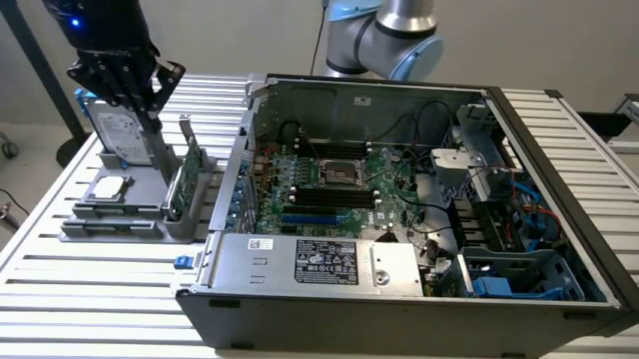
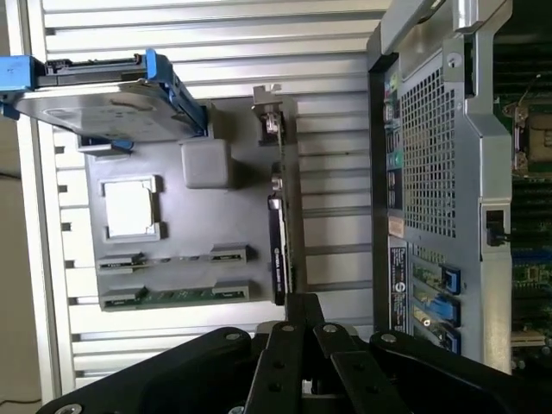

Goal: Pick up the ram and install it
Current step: 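Reach for the ram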

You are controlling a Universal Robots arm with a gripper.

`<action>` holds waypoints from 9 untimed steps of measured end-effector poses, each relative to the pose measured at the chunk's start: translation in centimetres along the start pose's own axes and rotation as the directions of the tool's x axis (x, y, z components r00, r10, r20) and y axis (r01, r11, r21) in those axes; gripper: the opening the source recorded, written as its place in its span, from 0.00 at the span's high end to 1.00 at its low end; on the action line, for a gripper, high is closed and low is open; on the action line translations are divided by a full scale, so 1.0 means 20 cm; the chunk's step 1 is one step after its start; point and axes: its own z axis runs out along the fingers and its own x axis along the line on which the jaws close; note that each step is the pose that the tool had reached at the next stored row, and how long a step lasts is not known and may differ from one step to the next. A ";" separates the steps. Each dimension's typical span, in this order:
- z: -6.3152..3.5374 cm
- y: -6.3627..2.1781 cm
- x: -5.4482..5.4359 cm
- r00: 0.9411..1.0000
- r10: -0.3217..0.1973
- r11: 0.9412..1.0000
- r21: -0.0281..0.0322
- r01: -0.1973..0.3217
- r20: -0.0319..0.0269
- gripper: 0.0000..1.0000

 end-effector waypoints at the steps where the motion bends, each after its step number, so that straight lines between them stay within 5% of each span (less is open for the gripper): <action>1: 0.005 -0.002 0.02 1.000 0.000 1.000 0.001 0.000 0.000 0.89; 9: 0.046 -0.020 0.20 1.000 0.000 1.000 0.006 0.000 0.000 0.89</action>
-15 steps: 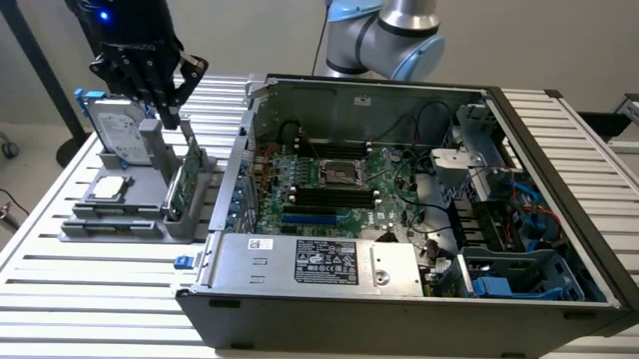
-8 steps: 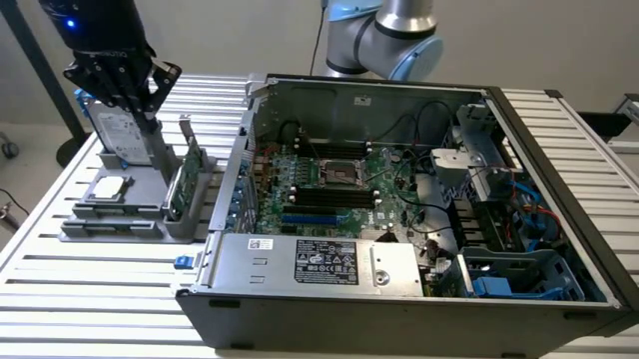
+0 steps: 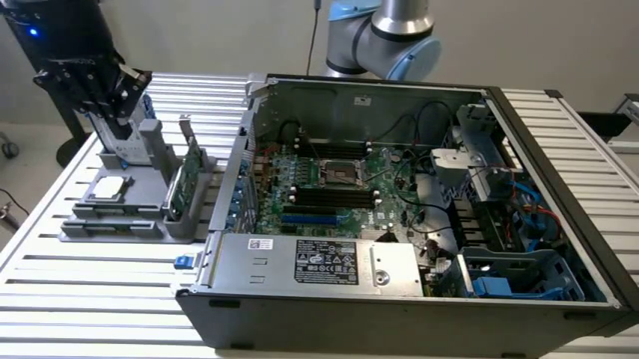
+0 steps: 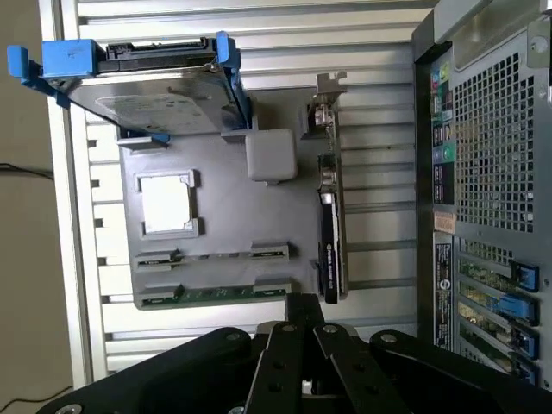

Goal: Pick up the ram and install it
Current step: 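Reach for the ram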

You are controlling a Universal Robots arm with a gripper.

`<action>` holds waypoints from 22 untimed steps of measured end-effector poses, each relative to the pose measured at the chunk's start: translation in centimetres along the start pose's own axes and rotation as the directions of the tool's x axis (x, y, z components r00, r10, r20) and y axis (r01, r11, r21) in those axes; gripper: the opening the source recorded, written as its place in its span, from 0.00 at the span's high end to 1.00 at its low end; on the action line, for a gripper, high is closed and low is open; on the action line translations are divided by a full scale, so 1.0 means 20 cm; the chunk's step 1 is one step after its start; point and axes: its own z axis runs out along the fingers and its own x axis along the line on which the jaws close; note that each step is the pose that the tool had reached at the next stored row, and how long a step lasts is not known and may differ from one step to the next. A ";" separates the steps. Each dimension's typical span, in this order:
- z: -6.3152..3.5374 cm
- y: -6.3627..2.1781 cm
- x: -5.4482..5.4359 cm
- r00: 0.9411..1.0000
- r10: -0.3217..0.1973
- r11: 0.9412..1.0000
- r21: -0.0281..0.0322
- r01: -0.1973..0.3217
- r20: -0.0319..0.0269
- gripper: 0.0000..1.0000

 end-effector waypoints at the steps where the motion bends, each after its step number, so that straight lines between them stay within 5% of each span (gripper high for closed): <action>1: 0.005 -0.002 0.02 1.000 0.000 1.000 0.001 0.000 0.000 0.89; 10: 0.048 -0.024 0.22 1.000 0.000 1.000 0.007 0.000 -0.004 0.89; 14: 0.061 -0.033 0.25 1.000 0.000 1.000 0.010 0.000 -0.015 0.89; 19: 0.068 -0.045 0.26 0.999 -0.003 1.000 0.019 0.004 -0.037 0.89; 22: 0.069 -0.050 0.26 0.999 -0.019 1.000 0.022 0.020 -0.042 0.89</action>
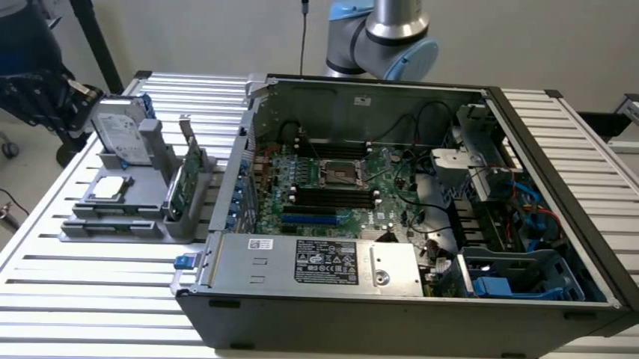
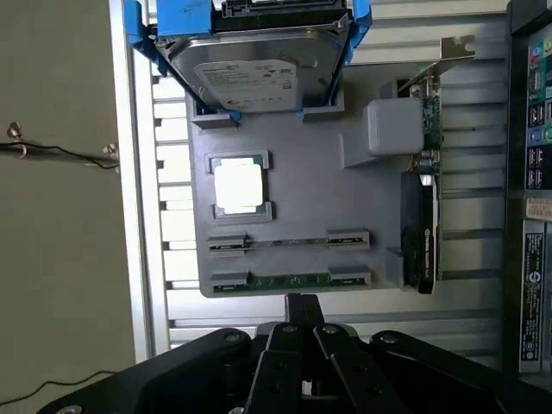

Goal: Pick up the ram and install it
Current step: 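Reach for the ram, then pick up the ram and move it above insertion slot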

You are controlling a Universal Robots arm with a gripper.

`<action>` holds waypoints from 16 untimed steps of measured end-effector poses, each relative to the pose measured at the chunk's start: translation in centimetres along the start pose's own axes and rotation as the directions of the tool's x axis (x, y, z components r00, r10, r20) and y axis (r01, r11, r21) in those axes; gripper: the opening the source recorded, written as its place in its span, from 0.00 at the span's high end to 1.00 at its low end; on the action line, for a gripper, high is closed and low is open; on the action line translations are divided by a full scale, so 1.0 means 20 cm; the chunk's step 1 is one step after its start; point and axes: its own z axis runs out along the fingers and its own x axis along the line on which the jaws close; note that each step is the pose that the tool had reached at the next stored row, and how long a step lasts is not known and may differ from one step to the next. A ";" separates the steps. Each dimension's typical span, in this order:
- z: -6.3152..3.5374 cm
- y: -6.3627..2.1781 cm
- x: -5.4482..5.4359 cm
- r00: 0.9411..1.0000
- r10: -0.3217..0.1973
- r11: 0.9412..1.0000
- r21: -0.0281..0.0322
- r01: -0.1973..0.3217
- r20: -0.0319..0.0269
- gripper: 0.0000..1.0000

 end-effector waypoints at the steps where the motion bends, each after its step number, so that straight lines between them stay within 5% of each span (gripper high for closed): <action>1: 0.001 -0.001 0.00 1.000 -0.009 1.000 0.000 0.009 0.000 0.89; 7: 0.010 -0.005 0.00 0.997 -0.077 0.997 0.002 0.077 -0.001 0.89; 16: 0.011 -0.006 0.00 0.997 -0.079 0.997 0.002 0.079 -0.001 0.89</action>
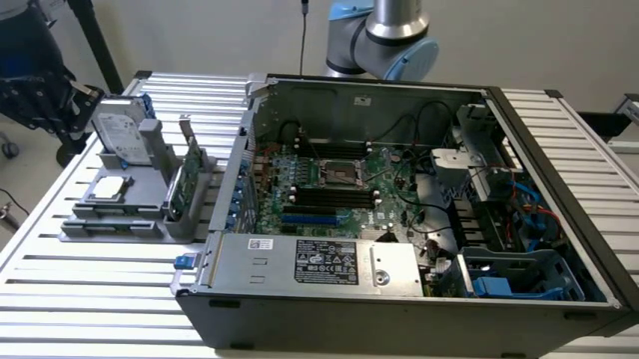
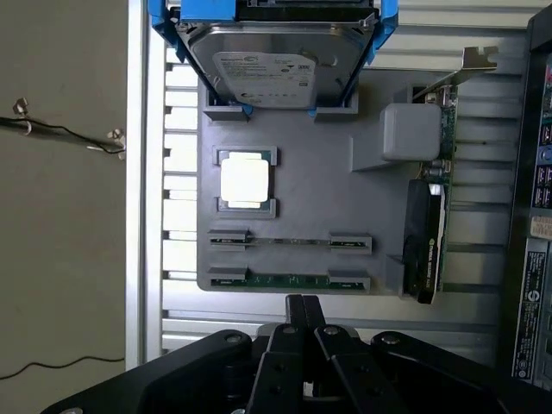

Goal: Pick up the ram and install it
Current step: 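Pick up the ram and move it above insertion slot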

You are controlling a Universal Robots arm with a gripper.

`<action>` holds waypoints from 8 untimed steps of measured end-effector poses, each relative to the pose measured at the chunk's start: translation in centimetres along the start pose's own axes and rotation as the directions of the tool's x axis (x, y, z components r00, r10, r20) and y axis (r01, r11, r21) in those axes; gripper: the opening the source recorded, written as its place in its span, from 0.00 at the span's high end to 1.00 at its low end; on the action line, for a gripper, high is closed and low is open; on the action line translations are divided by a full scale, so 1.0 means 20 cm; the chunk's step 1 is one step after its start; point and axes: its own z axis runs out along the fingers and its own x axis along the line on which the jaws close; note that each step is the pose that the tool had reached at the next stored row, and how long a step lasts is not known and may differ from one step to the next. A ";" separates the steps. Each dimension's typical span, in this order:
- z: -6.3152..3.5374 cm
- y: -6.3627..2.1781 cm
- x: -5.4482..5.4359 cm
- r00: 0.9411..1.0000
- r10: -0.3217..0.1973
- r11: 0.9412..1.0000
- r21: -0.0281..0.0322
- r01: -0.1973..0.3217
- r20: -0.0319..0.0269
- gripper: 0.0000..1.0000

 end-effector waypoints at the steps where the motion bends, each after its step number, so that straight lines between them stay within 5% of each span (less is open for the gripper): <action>1: 0.000 0.000 0.00 1.000 0.000 1.000 0.000 0.000 0.000 0.89; 8: 0.000 0.000 0.00 1.000 -0.003 1.000 0.000 0.003 0.000 0.89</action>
